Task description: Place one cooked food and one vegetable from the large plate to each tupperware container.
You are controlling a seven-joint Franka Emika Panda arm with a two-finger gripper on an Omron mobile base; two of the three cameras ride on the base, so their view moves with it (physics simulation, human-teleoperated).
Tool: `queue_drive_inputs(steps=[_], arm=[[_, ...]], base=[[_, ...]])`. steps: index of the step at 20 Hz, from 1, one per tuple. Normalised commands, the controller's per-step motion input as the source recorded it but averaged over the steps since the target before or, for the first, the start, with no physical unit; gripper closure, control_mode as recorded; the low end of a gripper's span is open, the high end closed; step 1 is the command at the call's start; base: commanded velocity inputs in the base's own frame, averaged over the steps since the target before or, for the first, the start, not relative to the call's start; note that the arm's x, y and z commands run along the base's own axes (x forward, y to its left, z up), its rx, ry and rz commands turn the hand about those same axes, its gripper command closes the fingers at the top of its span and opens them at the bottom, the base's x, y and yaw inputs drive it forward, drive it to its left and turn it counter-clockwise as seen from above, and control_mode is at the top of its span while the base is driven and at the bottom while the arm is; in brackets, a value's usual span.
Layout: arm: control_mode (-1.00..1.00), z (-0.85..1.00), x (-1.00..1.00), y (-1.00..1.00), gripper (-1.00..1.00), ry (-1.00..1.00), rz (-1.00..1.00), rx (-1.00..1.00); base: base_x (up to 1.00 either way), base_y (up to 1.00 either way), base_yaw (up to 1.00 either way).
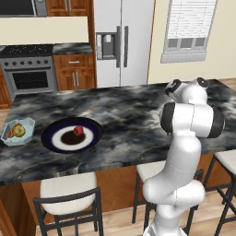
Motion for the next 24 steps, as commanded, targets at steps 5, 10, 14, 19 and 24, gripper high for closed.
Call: queue_drive_inputs(steps=[5,10,14,19,24], arm=[[-1.00,0.34,-0.01,1.00,-1.00,0.01,0.00,0.00],[-1.00,0.29,0.00,1.00,-1.00,0.08,0.00,0.01],[-1.00,0.22,0.00,1.00,-1.00,0.13,0.00,0.03],[-1.00,0.01,0.00,1.00,-1.00,0.05,-0.06,0.00],[-1.00,0.00,0.00,0.95,-1.00,0.04,-0.11,0.07]], base=[[0.00,0.00,0.00],[0.00,0.00,0.00],[0.00,0.00,0.00],[0.00,0.00,0.00],[0.00,0.00,0.00]])
